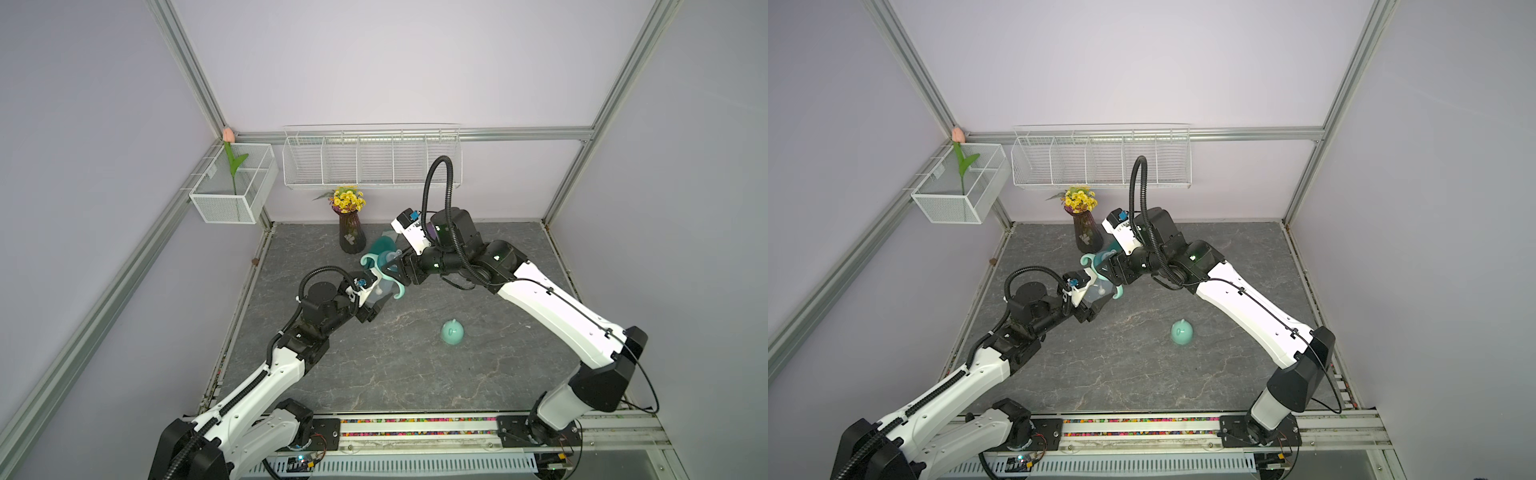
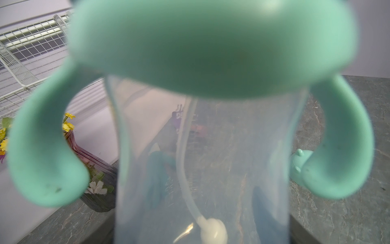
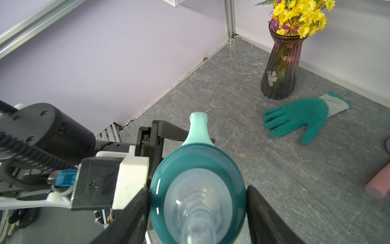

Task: Assemble the baby bottles
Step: Screw the nipple onto the baby bottle.

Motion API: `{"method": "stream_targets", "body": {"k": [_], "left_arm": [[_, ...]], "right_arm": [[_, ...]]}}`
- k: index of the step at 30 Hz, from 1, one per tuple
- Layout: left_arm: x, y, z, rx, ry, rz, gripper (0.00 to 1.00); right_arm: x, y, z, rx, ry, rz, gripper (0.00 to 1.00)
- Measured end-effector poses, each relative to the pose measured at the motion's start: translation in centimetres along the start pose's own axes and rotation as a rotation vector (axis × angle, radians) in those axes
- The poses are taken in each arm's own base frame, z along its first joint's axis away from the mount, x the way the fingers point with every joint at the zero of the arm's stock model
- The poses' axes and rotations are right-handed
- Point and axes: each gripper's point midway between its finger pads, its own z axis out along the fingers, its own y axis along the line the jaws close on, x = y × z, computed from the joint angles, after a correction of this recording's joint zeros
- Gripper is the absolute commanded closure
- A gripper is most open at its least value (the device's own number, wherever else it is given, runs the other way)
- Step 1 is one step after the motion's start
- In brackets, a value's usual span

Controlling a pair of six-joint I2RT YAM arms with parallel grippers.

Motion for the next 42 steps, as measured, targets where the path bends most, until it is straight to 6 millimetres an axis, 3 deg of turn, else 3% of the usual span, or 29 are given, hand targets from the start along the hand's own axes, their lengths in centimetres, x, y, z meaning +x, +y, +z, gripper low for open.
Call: {"method": "stream_targets", "body": {"k": [2,4,5,12,19,26,30,34,36,37,38,42], "left_arm": [[0.0,0.0,0.0,0.003,-0.001,0.001,1.0],[0.0,-0.1,0.0,0.008,-0.003,0.004,1.0],[0.0,-0.1,0.0,0.012,-0.004,0.004,1.0],[-0.3,-0.6,-0.1,0.042,-0.016,0.009,1.0],[-0.1,-0.8,-0.1,0.053,-0.011,0.014,1.0],[-0.1,-0.8,-0.1,0.05,-0.008,0.013,1.0],[0.0,-0.8,-0.1,0.049,-0.009,0.012,0.8],[0.1,-0.9,-0.1,0.048,-0.014,0.013,0.62],[0.2,-0.9,0.0,0.047,-0.019,0.011,0.48],[0.2,-0.9,0.0,0.046,-0.024,0.01,0.2],[0.2,-1.0,0.0,0.047,-0.029,0.01,0.02],[0.1,-1.2,0.0,0.055,-0.047,0.008,0.01]], "right_arm": [[0.0,0.0,0.0,0.001,0.002,0.001,0.47],[0.1,0.0,-0.1,0.0,0.005,0.002,0.28],[0.1,0.0,-0.1,-0.001,0.008,0.002,0.26],[0.0,0.1,0.3,-0.01,0.026,-0.004,0.24],[0.3,0.1,0.8,-0.018,0.042,0.001,0.26],[0.3,0.1,0.8,-0.02,0.045,-0.001,0.51],[0.4,0.1,0.8,-0.019,0.046,-0.002,0.64],[0.4,0.0,0.8,-0.017,0.048,-0.004,0.66],[0.4,-0.1,0.9,-0.014,0.048,-0.004,0.67],[0.4,-0.1,0.9,-0.012,0.049,-0.006,0.67],[0.4,-0.2,0.9,-0.01,0.053,-0.005,0.67],[0.3,-1.5,0.6,0.035,0.056,0.0,0.68]]}}
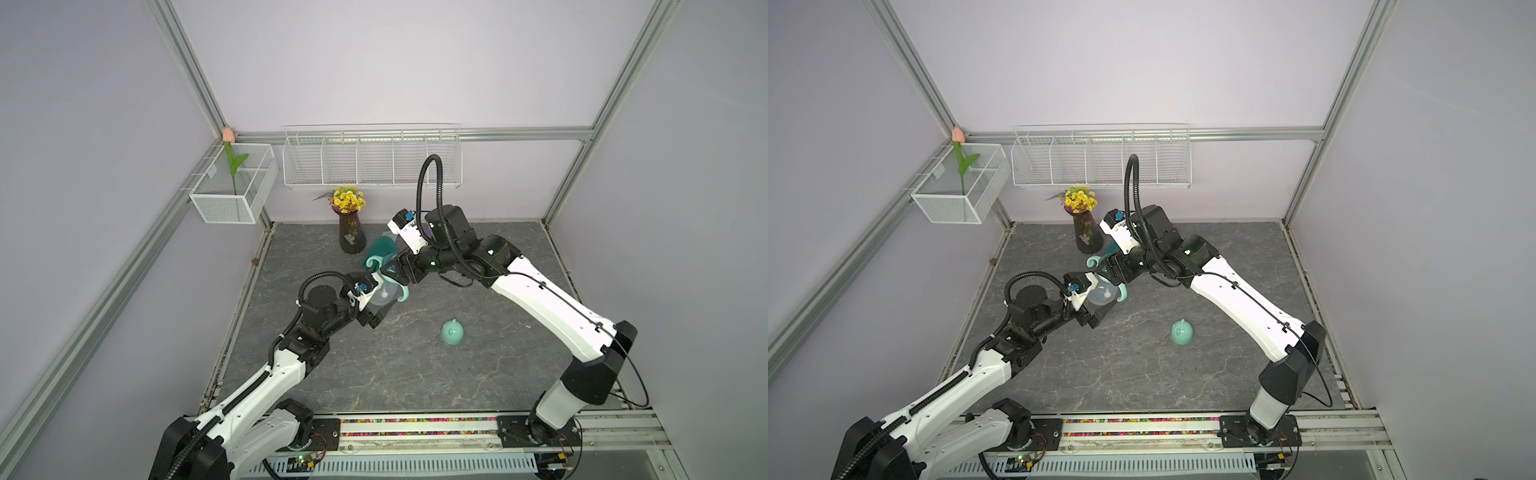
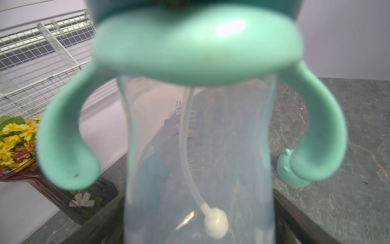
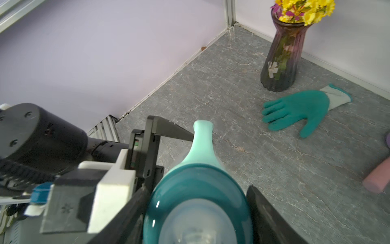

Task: Assemble the baby bottles
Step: Screw the nipple onto the baby bottle, then place the baby bottle at the center of the board.

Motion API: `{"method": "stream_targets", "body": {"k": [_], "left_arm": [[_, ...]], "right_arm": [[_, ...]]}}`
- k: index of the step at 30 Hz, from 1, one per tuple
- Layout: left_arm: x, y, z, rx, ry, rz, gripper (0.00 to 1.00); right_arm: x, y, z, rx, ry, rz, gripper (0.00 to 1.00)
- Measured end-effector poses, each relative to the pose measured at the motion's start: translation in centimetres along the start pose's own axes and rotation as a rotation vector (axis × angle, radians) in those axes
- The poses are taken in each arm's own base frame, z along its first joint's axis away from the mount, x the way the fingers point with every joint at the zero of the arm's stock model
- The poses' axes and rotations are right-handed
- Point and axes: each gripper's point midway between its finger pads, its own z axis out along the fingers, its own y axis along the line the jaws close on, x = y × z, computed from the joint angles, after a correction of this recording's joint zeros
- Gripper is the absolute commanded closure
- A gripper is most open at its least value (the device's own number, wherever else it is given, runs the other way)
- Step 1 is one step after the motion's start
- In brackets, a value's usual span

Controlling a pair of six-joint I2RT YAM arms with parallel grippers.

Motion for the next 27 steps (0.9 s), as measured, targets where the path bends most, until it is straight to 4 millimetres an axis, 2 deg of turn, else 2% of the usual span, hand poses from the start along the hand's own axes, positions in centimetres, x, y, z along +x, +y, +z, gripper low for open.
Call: {"method": "stream_targets", "body": {"k": [5,11,14,21,24,27], "left_arm": [[-0.1,0.2,0.0,-0.012,-0.003,-0.01,0.01],[0.7,1.7,-0.1,-0.101,0.046,-0.097,0.01],[0.8,2.8,-0.2,-0.155,0.069,-0.136,0.01],[0.1,5.1,-1.8,-0.301,0.063,-0.211,0.01],[-0.7,5.9,-2.7,-0.352,0.038,-0.217,0.01],[-1.0,6.4,-3.1,-0.388,0.026,-0.215,0.01]], "right_arm": [[-0.4,-2.6,-0.5,0.09,-0.013,0.004,0.69],[0.1,-6.0,-0.2,0.252,0.004,-0.042,0.69],[2.1,-8.1,1.1,0.329,0.064,-0.063,0.68],[8.9,-12.3,5.8,0.38,0.252,-0.039,0.69],[10.5,-13.3,6.9,0.385,0.291,-0.029,0.69],[10.9,-13.8,7.6,0.389,0.299,-0.025,0.69]]}}
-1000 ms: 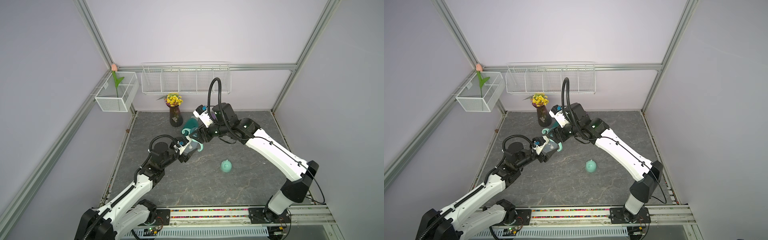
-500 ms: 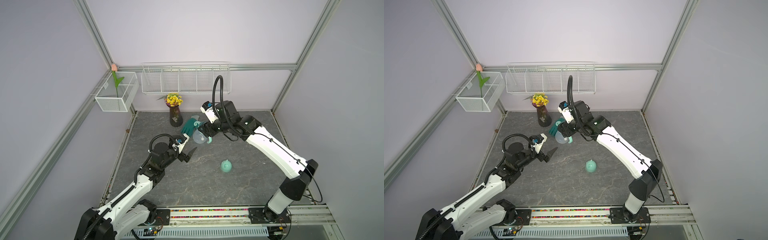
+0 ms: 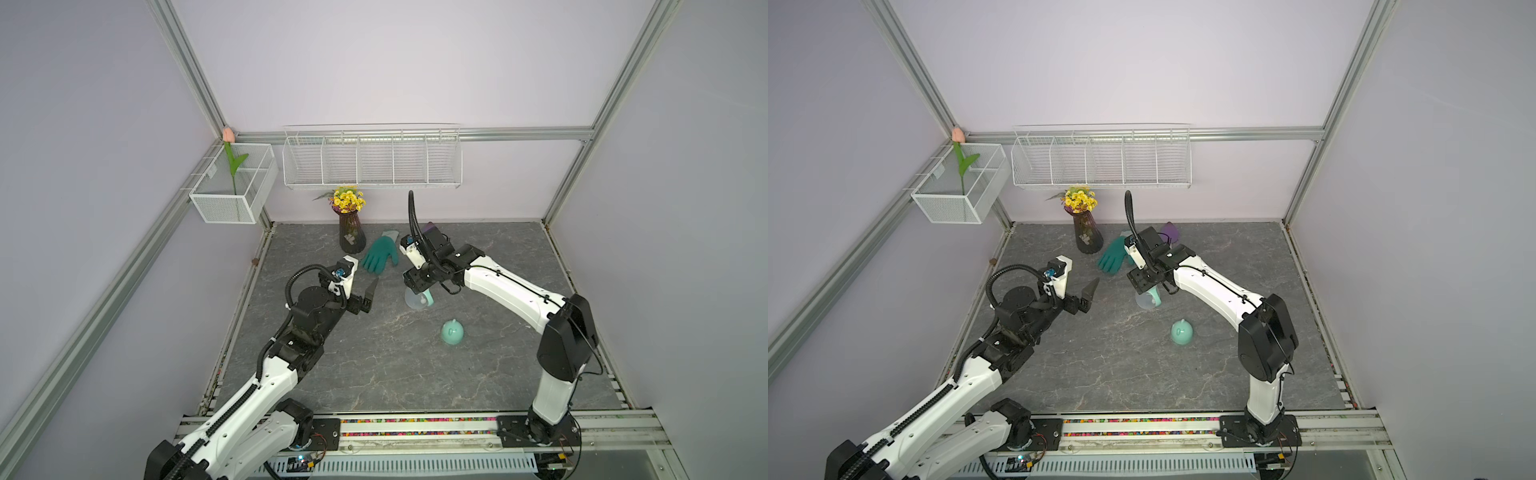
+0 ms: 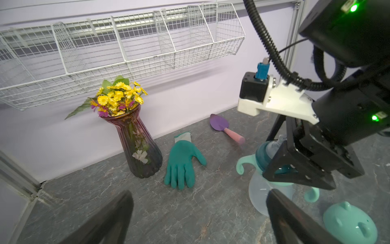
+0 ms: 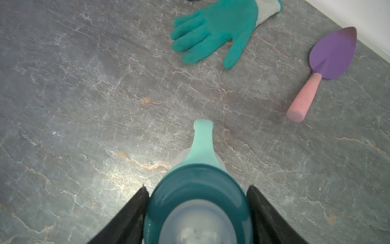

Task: Assemble the baby bottles
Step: Place the baby bottle at the center of the board.

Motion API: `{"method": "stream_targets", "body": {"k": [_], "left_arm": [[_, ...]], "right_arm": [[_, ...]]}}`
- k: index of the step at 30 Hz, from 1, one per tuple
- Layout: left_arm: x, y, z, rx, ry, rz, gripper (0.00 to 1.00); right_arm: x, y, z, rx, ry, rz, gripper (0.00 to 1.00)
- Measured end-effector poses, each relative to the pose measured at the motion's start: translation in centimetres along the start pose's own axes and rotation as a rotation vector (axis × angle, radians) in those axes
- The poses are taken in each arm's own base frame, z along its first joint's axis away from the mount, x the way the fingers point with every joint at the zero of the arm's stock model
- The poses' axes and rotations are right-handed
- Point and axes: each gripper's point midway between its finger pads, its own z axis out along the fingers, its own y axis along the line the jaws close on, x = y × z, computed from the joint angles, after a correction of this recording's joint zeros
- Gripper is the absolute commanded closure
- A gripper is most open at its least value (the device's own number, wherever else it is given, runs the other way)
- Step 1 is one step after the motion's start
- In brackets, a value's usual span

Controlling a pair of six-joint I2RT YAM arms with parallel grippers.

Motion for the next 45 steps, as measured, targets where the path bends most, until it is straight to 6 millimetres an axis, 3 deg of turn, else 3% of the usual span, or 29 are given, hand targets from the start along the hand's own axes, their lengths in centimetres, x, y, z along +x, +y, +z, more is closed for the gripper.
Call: {"method": "stream_targets", "body": {"k": [5,10,18,30,36,45], "left_arm": [[0.6,0.3,0.3,-0.021,0.022,0.001,0.01],[1.2,0.4,0.5,-0.025,0.043,0.002,0.01],[1.3,0.5,0.5,-0.032,0.045,0.003,0.01],[1.4,0.5,0.6,-0.031,0.05,0.003,0.01],[1.6,0.4,0.7,-0.031,0.056,0.003,0.01],[1.7,0.4,0.7,-0.03,0.057,0.003,0.01]], "right_arm": [[-0.1,-0.3,0.6,0.014,-0.02,0.003,0.69],[1.1,-0.6,1.9,0.022,-0.007,0.008,0.68],[0.5,-1.0,2.4,0.028,-0.059,0.033,0.64],[1.4,-1.0,1.7,0.03,-0.072,0.049,0.31],[1.9,-1.0,1.3,0.03,-0.071,0.052,0.23],[1.7,-1.0,1.1,0.03,-0.067,0.051,0.21]]}}
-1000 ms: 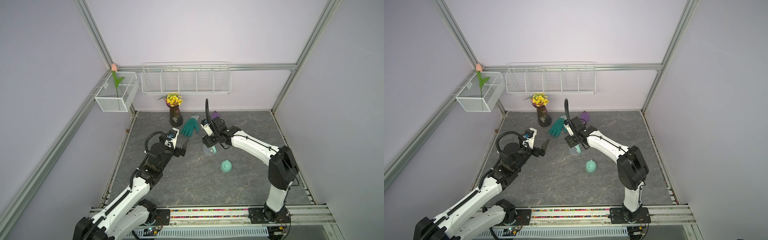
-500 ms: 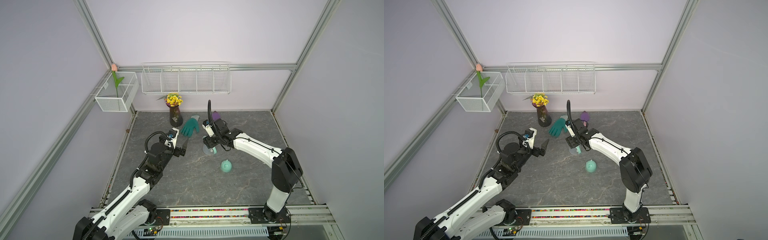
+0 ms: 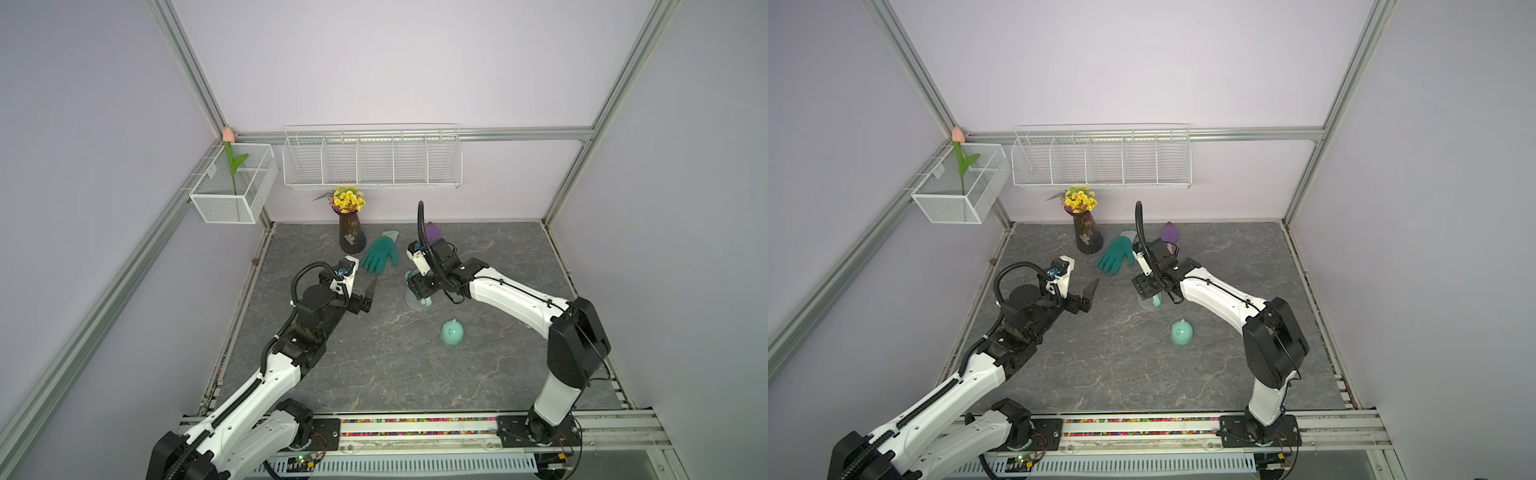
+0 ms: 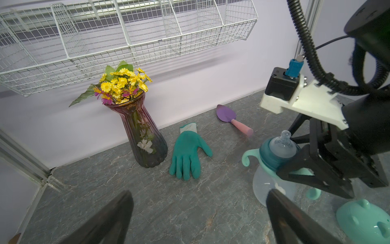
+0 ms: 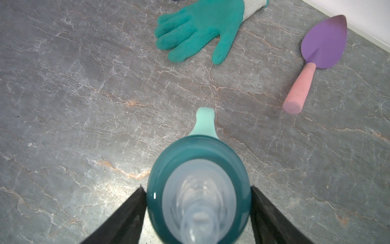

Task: Assemble the baby bottles
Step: Place the baby bottle at the center of the board, then pick up the lid from the center of the board.

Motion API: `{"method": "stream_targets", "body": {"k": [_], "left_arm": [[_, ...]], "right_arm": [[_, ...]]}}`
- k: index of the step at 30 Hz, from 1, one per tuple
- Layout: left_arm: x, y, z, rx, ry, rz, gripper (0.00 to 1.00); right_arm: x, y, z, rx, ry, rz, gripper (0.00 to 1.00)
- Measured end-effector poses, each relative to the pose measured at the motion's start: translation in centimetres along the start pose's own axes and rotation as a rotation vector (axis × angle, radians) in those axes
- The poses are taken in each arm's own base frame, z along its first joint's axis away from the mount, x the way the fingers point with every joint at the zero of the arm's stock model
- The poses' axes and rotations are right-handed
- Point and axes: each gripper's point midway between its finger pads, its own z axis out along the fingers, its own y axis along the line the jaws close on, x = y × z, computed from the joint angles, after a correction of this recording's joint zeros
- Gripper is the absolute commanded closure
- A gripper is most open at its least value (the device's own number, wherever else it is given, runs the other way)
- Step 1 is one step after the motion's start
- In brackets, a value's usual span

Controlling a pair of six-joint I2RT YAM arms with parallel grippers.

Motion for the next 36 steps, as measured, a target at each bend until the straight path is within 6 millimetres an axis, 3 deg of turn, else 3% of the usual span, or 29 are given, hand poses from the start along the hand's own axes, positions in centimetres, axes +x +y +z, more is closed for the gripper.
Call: {"method": "stream_targets", "body": {"k": [6,14,18,24,28,36], "left_arm": [[0.0,0.0,0.0,0.0,0.0,0.003,0.01],[0.3,-0.1,0.2,0.001,0.01,0.004,0.01],[0.9,-0.1,0.6,-0.002,0.028,0.005,0.01],[1.8,0.0,0.9,-0.011,0.06,0.0,0.01],[1.8,0.1,0.8,-0.013,0.066,-0.003,0.01],[1.1,0.1,0.4,-0.011,0.046,-0.005,0.01]], "right_arm": [[-1.0,0.0,-0.5,-0.001,-0.018,-0.006,0.18],[-0.5,0.0,-1.1,0.001,0.007,-0.018,0.12],[-1.2,-0.1,-3.7,-0.003,-0.017,-0.017,0.11],[-3.0,-0.3,-10.4,-0.01,-0.156,0.0,0.12],[0.1,-1.1,-11.7,0.006,-0.148,0.034,0.14],[11.3,-2.0,-6.9,0.042,0.121,0.083,0.35]]}}
